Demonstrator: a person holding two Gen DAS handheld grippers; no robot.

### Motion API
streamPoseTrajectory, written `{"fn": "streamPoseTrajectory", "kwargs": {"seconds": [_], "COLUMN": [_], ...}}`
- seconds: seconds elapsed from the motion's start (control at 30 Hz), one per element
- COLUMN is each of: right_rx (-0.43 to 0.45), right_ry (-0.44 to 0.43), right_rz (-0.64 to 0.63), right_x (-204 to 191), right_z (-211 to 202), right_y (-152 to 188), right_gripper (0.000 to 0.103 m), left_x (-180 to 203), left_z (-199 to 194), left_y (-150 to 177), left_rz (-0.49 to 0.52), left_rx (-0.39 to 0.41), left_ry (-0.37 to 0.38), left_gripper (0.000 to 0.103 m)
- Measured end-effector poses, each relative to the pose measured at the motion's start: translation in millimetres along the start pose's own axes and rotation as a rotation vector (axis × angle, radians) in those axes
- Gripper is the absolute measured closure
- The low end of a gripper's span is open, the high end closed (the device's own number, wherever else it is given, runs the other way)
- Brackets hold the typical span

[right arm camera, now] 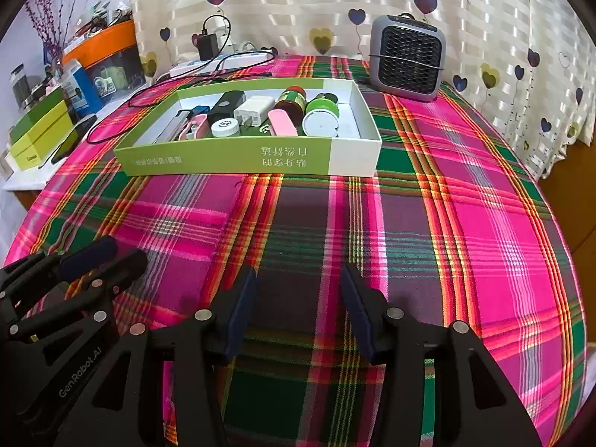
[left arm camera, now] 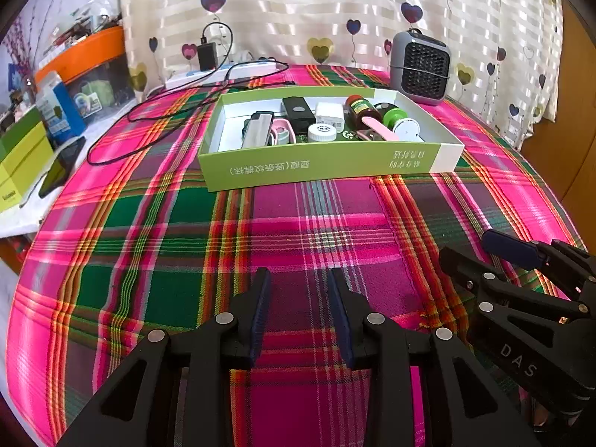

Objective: Organize rigid objects
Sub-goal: 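Withdraw both open tools away from the box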

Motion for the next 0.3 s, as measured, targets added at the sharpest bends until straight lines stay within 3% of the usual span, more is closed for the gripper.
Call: {"fn": "streamPoseTrajectory", "kwargs": {"seconds": [0.3], "right_rx": [0.0], "right_ry": [0.0], "right_rz": [-0.001], "right_x": [0.1], "right_z": [0.1], "right_y": [0.0], "right_gripper": [0.054], "left_x": [-0.1], "left_z": [0.1], "left_y": [0.4], "left_rz": [0.001], "left_rx": [0.0], "left_ry": [-0.002], "left_gripper": [0.073]}}
Point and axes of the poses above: each gripper's, at about its wrist camera, not at the fingertips, and z roughly the way its jaws point, x to its right, y to its underside, the point moved 10 cm from there along z, roughly the way its jaws point, and after that the axes turned 11 degrees about -y, right-handed, at the moved point
